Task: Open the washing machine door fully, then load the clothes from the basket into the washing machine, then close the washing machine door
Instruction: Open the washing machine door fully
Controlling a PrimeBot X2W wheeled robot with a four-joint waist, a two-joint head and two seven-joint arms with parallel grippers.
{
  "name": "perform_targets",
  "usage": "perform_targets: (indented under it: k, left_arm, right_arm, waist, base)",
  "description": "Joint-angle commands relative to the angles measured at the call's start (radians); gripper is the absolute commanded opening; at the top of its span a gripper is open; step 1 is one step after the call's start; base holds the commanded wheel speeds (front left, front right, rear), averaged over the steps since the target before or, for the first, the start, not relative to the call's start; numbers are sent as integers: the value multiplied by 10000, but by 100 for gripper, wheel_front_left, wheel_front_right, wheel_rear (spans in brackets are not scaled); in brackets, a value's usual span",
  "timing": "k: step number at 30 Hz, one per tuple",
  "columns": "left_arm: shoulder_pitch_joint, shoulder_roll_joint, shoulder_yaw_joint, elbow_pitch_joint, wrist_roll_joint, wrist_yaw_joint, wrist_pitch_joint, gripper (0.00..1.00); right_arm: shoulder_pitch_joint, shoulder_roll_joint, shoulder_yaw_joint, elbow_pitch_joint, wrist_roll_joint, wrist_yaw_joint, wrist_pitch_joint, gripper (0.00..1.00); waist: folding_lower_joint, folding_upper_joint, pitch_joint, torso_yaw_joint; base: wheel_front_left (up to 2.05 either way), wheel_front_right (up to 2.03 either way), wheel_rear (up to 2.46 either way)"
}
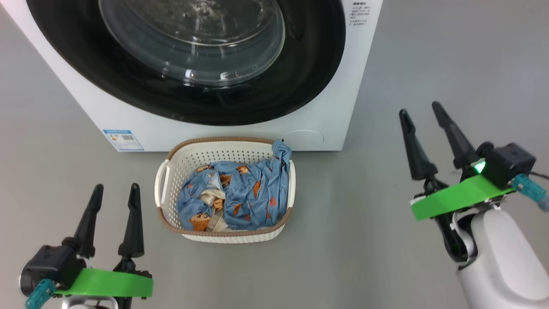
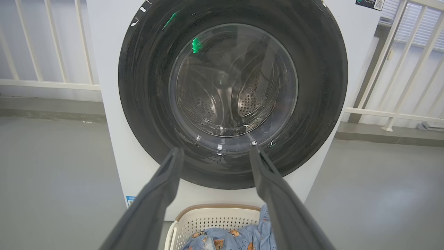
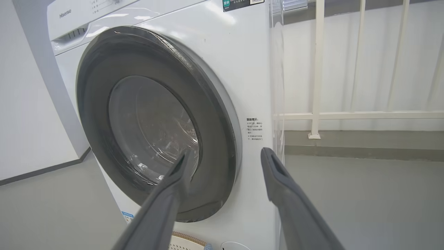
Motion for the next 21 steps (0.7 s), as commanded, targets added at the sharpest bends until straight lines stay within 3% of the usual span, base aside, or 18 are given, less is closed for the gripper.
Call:
perform_targets:
  k: [1,3,4,5,6,7,21]
  left_arm:
    - [-409,167,317,-374,95,-33,-122,100]
    - [-459,249,204,-390,189,-33,-122,100]
    - [-506,260,168,-409,208,-33,-122,100]
    - [-506,260,168,-409,208,-33,-122,100]
    - [-551,264,134,-431,208,-33,-122,100]
    - [-593,268,96,-450,204,-33,-122,100]
    - [-1072,234,26,-892,187,-33,-122,100]
  right_arm:
    - [-455,-64,33,-123,295,90,-86,53]
    - [-686,-116,-59,27,482,90,-86,39]
    - [-815,-144,-83,130,611,90,-86,24]
    - [-815,-144,-83,130,611,90,-86,24]
    - [-955,-186,-104,253,738,90,-86,4]
    - [-1106,-247,-114,379,842,90,-86,0]
    - [-3369,-1229,477,2143,3526,90,-38,0]
  waist:
    - [0,0,313,171]
    - [0,0,469,246]
    - [0,0,551,281]
    - [0,0,551,281]
    - [0,0,632,313]
    - [0,0,708,347]
    - [0,0,1584,857]
  base:
    - [0,0,0]
    - [0,0,0]
    - [0,0,0]
    - [0,0,0]
    - [0,0,0]
    - [0,0,0]
    - [0,0,0]
